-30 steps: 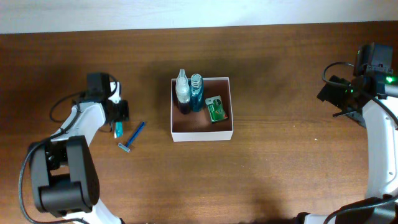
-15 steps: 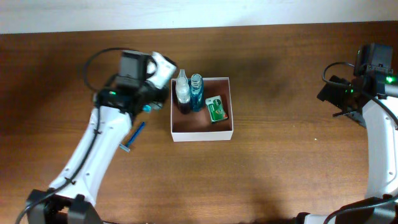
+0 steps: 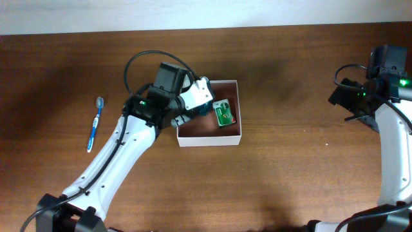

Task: Pack container
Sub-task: 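Carry the toothpaste tube with left gripper over the pink box, then lower the toothpaste into the box front and open left gripper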

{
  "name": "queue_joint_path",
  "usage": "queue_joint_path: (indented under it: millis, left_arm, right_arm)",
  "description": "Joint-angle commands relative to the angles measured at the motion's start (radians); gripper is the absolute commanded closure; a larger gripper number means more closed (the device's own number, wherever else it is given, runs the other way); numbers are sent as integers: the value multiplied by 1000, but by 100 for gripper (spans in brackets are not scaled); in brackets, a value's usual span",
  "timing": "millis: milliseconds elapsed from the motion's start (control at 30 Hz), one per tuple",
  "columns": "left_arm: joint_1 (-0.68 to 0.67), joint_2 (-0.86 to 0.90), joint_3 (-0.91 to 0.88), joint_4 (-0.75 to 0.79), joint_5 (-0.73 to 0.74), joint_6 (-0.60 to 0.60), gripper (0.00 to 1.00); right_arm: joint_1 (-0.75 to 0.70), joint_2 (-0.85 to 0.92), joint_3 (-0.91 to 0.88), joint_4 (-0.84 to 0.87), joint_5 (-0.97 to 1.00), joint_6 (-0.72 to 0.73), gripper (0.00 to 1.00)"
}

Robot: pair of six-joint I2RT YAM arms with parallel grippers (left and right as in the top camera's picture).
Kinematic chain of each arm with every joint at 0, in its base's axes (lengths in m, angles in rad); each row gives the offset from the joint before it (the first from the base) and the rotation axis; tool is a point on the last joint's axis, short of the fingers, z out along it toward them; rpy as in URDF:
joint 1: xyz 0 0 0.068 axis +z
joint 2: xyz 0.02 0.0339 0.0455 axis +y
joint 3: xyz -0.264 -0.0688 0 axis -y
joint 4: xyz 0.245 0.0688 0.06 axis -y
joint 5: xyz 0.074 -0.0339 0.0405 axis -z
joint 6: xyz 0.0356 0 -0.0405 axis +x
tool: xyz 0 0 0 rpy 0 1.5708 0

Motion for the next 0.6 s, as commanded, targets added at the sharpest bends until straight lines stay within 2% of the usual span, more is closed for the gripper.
queue_joint_path:
  millis: [0,233,267,300,367,400,467,567]
  left_arm:
    - [-48,-15,6,-1,116,90,100]
    - [-115,2,6,-1,157,181,100]
    - [-120,7,6,0,157,180,96]
    - [-124,11,6,0,156,180,84]
    - [-125,14,6,-1,157,180,51]
    - [-125,14,6,-1,156,180,43]
    - [-124,14,6,1,148,180,39]
    - [-124,14,6,3,97,169,38]
  right_arm:
    - [-4,2,5,0,12,6,1]
    - [-4,2,5,0,12,5,1]
    - [-4,2,5,0,12,5,1]
    - [-4,2,5,0,12,5,1]
    - [-4,2,5,0,12,6,1]
    - [-4,2,5,0,12,6,1]
    - [-4,2,5,0,12,5,1]
    - [-4,2,5,0,12,6,1]
